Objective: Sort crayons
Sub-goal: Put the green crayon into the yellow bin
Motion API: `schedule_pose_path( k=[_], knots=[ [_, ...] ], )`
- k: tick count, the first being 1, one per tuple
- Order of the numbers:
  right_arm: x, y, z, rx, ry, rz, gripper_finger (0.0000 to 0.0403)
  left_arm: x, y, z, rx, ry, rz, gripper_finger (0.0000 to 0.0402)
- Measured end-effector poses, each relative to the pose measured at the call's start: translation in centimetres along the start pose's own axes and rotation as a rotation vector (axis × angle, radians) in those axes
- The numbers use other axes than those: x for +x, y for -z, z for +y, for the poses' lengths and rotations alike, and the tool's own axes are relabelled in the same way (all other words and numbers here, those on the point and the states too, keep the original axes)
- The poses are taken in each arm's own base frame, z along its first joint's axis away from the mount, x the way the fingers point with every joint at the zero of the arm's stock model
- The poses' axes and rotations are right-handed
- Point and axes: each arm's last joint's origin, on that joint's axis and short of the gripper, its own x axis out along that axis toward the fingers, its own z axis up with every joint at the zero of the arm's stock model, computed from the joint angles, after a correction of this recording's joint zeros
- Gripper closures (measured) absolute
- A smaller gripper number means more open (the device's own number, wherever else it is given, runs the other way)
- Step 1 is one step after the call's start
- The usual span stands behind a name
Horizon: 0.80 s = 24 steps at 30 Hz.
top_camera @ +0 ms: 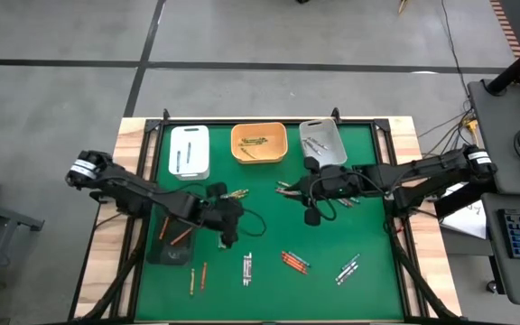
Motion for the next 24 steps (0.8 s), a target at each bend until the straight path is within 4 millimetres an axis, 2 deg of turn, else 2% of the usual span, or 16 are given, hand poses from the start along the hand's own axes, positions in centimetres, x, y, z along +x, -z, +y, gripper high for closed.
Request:
schedule_pose_path(
  k=[9, 16, 21, 24],
  knots=[
    [0.2, 0.2, -0.3, 0.006, 0.011, 0.003, 0.0344, 4.4, 0.0, 2.6, 0.129, 0.009, 0.139, 0.0325],
    [0.3, 0.5, -0.3, 0.015, 0.011, 0.008, 0.0342, 5.3, 0.3, 3.7, 0.121, 0.020, 0.106, 0.0325],
    [0.3, 0.5, -0.3, 0.032, 0.011, 0.009, 0.0344, 5.5, 1.9, 3.9, 0.094, 0.046, 0.068, 0.0325],
    [0.4, 0.5, -0.3, 0.037, 0.010, 0.012, 0.0344, 5.2, 2.2, 4.1, 0.032, 0.055, 0.010, 0.0325]
  ],
)
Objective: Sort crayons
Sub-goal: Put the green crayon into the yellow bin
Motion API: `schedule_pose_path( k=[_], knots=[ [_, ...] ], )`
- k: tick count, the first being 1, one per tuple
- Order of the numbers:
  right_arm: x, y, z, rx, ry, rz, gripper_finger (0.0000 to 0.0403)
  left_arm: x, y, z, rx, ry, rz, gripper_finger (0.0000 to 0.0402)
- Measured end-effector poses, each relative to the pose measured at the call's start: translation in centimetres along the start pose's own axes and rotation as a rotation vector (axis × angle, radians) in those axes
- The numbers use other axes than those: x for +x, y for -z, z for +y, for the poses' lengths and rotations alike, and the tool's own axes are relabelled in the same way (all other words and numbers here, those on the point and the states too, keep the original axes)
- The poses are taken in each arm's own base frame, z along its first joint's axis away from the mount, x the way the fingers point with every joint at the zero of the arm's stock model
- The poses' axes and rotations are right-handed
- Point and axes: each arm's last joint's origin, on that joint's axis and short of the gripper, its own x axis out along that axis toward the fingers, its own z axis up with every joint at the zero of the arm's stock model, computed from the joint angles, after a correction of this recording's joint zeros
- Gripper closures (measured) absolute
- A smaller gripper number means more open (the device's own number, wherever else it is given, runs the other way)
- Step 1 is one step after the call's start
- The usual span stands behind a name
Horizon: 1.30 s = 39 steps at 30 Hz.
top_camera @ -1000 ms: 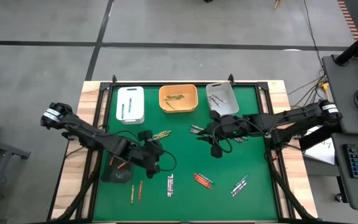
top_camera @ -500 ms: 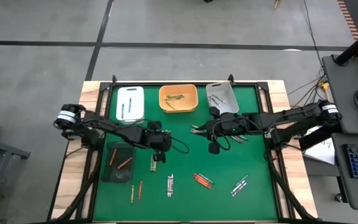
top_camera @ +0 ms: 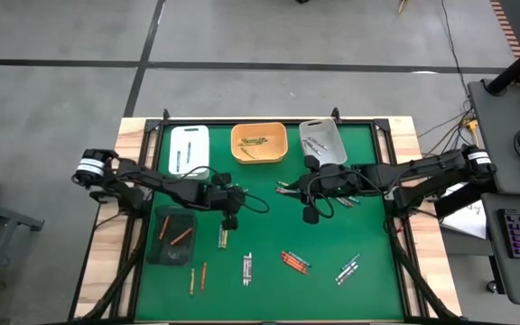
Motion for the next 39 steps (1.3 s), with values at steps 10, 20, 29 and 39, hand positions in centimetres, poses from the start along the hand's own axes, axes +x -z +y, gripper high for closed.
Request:
schedule_pose_path(
  k=[10, 20, 29, 39],
  knots=[
    [1.9, 0.8, 0.3, 0.004, 0.000, 0.037, 0.0344, 0.8, 2.3, 0.2, -0.014, 0.000, -0.032, 0.0325],
    [4.2, 1.6, 0.7, -0.029, -0.001, 0.071, 0.0346, 0.9, 2.3, 0.3, -0.021, -0.018, -0.044, 0.0325],
    [4.1, 1.4, 0.7, -0.027, -0.001, 0.062, 0.0348, 0.9, 2.5, 0.3, -0.017, -0.030, -0.040, 0.0325],
    [4.1, 1.4, 0.7, -0.026, -0.001, 0.062, 0.0348, 1.0, 3.0, 0.6, -0.001, -0.101, -0.034, 0.0325]
  ],
)
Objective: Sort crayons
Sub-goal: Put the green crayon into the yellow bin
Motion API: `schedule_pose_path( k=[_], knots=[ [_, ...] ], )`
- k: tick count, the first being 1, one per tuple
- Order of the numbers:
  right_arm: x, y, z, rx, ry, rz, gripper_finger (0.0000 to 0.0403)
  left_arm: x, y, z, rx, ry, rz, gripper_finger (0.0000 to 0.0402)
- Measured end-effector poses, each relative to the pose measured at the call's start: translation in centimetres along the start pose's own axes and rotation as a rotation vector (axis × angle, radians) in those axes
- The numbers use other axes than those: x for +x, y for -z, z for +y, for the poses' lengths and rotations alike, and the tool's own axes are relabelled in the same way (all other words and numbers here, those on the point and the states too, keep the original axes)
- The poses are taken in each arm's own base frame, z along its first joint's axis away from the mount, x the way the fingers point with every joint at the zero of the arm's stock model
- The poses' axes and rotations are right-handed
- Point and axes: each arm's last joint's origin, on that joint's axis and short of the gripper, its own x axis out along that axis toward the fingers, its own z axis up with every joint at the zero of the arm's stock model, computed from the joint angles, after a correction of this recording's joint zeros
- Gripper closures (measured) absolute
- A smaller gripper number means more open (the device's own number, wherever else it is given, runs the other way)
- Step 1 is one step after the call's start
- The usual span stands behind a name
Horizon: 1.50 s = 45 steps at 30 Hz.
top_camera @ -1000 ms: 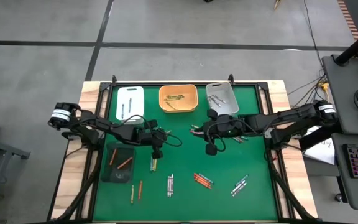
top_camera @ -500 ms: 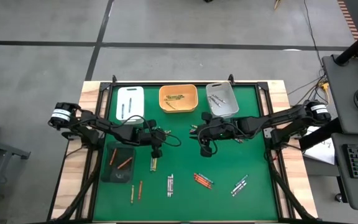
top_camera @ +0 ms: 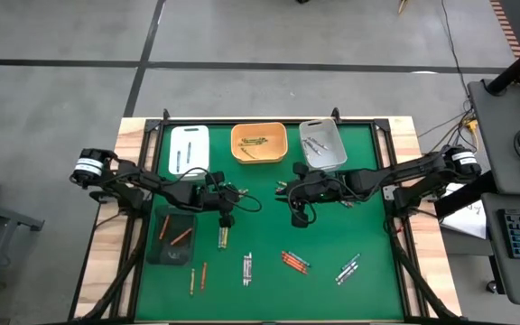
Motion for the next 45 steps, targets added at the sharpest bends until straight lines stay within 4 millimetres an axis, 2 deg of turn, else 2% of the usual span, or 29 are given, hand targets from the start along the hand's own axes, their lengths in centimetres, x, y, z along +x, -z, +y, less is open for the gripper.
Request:
schedule_pose_path(
  k=[17, 28, 37, 45],
  knots=[
    [0.0, 0.0, 0.0, 0.001, 0.000, 0.000, 0.0349, 0.2, 1.1, -0.2, -0.045, 0.057, 0.012, 0.0325],
    [0.0, 0.0, 0.0, 0.002, 0.000, 0.000, 0.0351, 0.1, 0.7, -0.5, -0.057, 0.114, 0.005, 0.0325],
    [0.0, 0.0, 0.0, 0.002, 0.000, -0.001, 0.0351, 0.1, 0.6, -0.3, -0.029, 0.027, -0.012, 0.0325],
    [0.0, 0.0, 0.0, 0.000, 0.000, 0.000, 0.0351, 0.6, 1.2, -0.4, -0.022, 0.023, 0.017, 0.0325]
  ],
)
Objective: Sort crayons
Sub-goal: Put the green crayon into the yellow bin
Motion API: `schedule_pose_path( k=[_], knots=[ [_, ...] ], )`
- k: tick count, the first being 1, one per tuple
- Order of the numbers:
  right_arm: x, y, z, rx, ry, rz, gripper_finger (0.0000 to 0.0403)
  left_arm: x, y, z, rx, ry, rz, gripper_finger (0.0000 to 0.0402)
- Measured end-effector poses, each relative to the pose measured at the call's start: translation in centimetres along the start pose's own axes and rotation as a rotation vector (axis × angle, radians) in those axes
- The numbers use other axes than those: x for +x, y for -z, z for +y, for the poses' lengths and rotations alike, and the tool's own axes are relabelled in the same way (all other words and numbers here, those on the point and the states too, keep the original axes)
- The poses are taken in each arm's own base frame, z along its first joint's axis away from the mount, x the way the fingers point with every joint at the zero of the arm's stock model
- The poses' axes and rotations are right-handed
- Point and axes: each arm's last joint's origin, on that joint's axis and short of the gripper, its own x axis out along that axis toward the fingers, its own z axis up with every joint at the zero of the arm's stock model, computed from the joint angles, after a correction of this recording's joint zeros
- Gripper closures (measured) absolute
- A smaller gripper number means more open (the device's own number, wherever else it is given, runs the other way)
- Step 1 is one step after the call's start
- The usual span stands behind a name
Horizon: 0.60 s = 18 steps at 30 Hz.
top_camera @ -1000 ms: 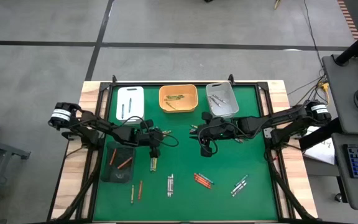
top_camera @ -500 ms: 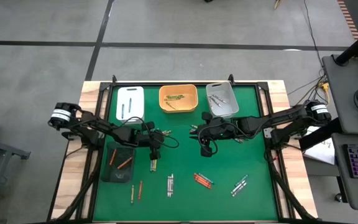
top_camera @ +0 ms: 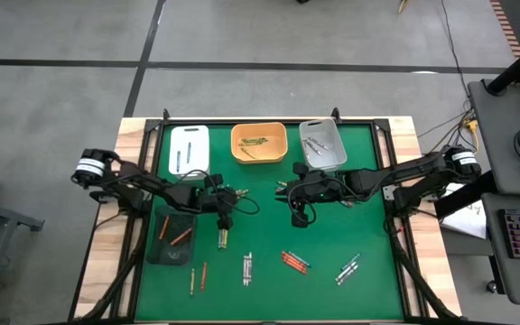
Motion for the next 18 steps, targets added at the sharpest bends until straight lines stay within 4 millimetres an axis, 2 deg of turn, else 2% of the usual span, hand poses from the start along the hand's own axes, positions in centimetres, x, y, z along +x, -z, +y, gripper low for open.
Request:
schedule_pose_path(
  k=[11, 18],
  knots=[
    [0.00, -0.01, 0.00, 0.000, 0.000, 0.000, 0.0351, 0.15, 0.03, -0.17, -0.044, 0.037, 0.005, 0.0325],
    [0.00, -0.02, 0.00, 0.000, 0.000, -0.001, 0.0351, 0.99, 0.60, -0.47, -0.073, 0.032, 0.033, 0.0325]
  ],
)
